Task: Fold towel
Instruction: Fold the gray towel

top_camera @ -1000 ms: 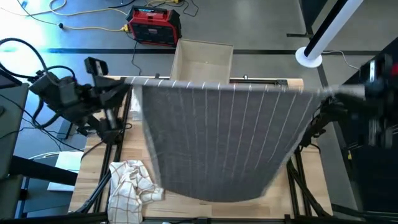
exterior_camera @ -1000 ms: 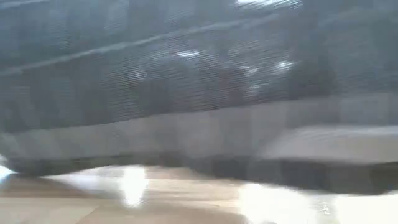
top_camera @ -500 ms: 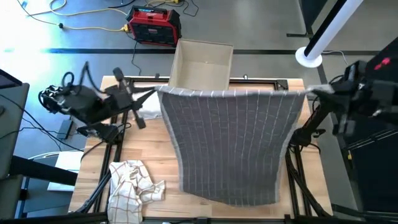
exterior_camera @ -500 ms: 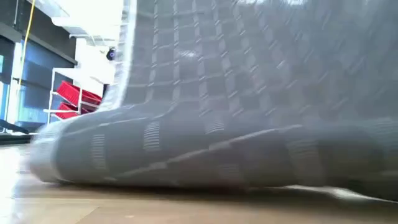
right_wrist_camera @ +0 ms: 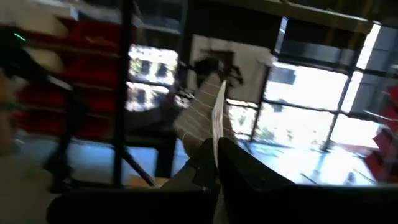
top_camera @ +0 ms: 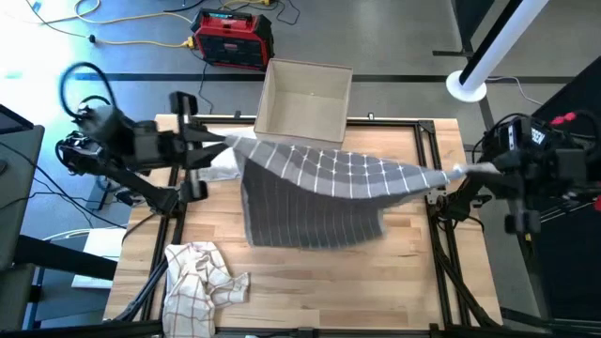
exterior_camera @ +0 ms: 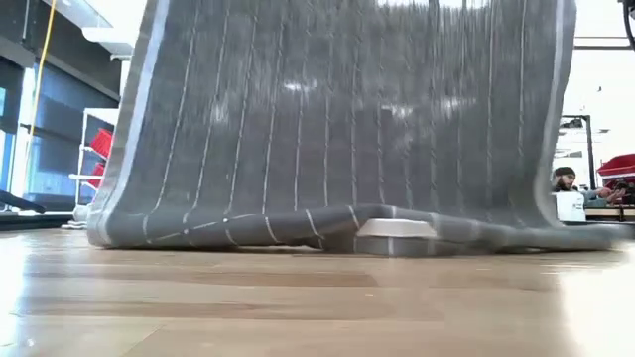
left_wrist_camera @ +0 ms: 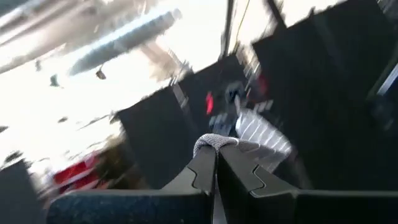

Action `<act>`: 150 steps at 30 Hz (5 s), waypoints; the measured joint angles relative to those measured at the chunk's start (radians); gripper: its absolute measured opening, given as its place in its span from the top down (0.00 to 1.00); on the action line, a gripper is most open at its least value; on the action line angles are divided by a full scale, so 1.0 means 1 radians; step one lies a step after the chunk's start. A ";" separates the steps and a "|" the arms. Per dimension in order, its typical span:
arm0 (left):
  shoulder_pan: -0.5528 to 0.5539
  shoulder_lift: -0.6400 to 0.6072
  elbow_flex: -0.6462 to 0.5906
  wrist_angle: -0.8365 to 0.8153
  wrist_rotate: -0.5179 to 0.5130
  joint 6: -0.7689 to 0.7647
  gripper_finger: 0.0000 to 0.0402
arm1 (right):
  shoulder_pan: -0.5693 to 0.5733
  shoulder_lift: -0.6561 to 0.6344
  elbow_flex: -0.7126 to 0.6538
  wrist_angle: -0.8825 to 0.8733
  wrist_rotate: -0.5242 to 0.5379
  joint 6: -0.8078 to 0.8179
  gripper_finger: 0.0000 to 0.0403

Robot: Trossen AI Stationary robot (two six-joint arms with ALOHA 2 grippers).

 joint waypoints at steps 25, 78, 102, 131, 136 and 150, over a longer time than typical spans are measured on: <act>-0.281 -0.002 0.001 0.337 -0.065 0.092 1.00 | 0.175 0.414 0.332 0.730 -0.163 -0.862 1.00; -0.040 0.059 0.000 -0.396 -0.051 -0.272 1.00 | -0.921 0.168 -1.253 0.778 -0.976 0.682 0.60; -0.040 0.059 0.000 -0.422 -0.060 -0.336 1.00 | -1.109 0.727 -0.894 0.957 -1.729 0.540 0.32; -0.042 0.059 0.000 -0.462 -0.063 -0.337 1.00 | -1.084 0.751 -0.857 0.677 -1.720 0.720 0.87; -0.042 0.059 0.000 -0.467 -0.062 -0.337 1.00 | -1.083 0.750 -0.857 0.668 -1.755 0.713 0.71; -0.042 0.059 0.000 -0.468 -0.062 -0.339 1.00 | -1.133 0.742 -0.857 0.722 -1.750 0.700 0.56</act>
